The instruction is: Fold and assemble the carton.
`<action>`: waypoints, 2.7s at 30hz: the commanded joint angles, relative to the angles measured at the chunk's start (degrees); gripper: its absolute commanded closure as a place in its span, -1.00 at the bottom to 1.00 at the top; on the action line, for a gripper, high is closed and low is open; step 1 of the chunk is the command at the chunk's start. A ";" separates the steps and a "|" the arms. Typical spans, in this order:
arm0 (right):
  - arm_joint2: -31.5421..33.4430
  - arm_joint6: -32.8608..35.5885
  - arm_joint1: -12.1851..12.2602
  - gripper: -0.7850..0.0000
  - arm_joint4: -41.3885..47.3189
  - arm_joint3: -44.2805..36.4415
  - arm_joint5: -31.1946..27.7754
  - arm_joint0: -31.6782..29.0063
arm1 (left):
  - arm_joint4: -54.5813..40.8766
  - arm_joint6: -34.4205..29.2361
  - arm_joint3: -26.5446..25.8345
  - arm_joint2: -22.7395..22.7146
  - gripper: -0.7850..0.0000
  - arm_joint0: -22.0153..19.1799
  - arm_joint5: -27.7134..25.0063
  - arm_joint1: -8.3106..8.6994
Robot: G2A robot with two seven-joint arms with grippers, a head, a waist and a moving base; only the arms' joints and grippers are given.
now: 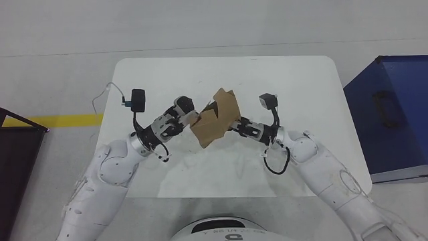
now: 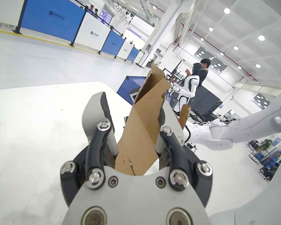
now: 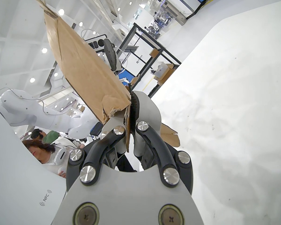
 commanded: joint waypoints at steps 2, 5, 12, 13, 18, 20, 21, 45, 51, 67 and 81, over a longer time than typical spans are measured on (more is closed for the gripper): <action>-1.32 2.82 -0.15 1.00 5.63 0.00 -0.58 -0.02 | -0.67 0.60 0.21 0.19 -0.69 0.15 -1.18 -0.03; -3.50 8.47 -0.37 1.00 15.21 0.05 -0.97 0.42 | -2.58 0.69 0.60 0.24 -0.98 0.02 -2.05 -0.03; -7.04 21.74 -1.05 1.00 30.05 3.52 0.75 3.03 | -4.03 -0.34 0.86 0.01 -1.00 -0.50 -4.01 0.11; -7.50 22.36 -1.21 1.00 30.66 3.92 1.37 3.46 | -4.03 -0.31 0.90 -0.09 -1.00 -0.54 -4.01 0.12; -9.53 23.75 -1.91 1.00 31.29 5.15 2.75 4.92 | -1.31 0.43 1.01 -0.84 -1.00 -1.05 -3.79 0.12; -9.94 24.03 -2.06 1.00 31.13 5.72 3.04 5.39 | 0.11 1.12 1.01 -1.04 -1.00 -1.31 -4.01 0.08; -10.03 24.09 -2.10 1.00 30.72 6.17 3.10 5.62 | 0.80 1.48 1.04 -1.10 -1.00 -1.40 -4.17 0.06; -10.35 25.03 -2.75 1.00 24.81 6.56 4.04 6.98 | 19.62 10.14 1.30 -1.12 -0.85 -1.67 -5.78 -0.49; -10.23 23.95 -2.55 1.00 24.00 5.80 2.96 6.34 | 20.60 10.94 1.49 -0.87 -0.77 -1.57 -5.18 -0.54; -9.77 22.21 -2.27 1.00 19.72 6.36 1.23 6.22 | 15.48 11.90 2.35 -1.41 -1.00 -1.61 -3.65 -0.54; -10.64 29.54 -1.82 1.00 27.11 1.27 8.55 4.06 | 16.30 10.93 1.74 1.03 -0.40 -5.53 -3.64 -0.94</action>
